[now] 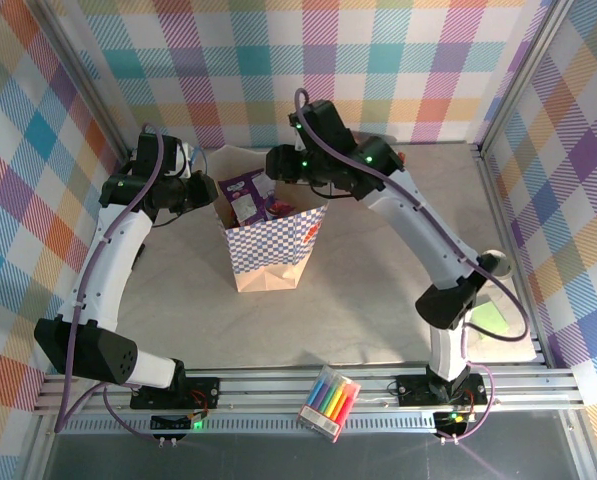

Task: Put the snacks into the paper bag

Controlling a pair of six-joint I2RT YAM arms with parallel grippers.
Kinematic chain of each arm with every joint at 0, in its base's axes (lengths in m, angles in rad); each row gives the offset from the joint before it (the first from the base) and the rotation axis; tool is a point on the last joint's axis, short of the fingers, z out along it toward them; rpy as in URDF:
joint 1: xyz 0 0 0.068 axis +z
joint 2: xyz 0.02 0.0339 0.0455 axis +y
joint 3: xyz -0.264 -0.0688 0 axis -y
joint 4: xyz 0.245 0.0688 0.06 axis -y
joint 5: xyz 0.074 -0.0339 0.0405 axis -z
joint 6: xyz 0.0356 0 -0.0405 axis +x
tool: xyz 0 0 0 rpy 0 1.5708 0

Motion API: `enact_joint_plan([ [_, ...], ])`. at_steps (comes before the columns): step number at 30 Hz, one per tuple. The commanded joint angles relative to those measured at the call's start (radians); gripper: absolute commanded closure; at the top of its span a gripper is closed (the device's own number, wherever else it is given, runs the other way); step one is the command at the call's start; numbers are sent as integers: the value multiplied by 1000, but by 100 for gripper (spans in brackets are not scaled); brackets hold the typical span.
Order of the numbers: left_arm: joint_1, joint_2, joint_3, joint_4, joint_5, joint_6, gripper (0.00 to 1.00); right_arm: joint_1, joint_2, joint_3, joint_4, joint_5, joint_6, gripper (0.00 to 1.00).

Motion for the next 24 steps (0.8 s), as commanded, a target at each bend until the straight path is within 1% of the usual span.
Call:
enact_joint_plan([
  [1,7,3,17,-4,-2,7,76,7,-66,-39,-22,58,-63,54],
  [5,8,5,21,-10,-5,8,76,6,-148,-122,0,141,-106,50],
  [9,8,6,28,-14,-8,10,76,-2,-256,-240,27,266,-135,42],
  [12,7,9,35,-20,-11,10,76,-20,-337,-346,55,325,-140,39],
  [19,7,13,43,-28,-15,10,76,-142,-487,-560,67,336,-65,35],
  [24,7,17,42,-37,-25,13,76,-263,-553,-694,88,271,-22,34],
])
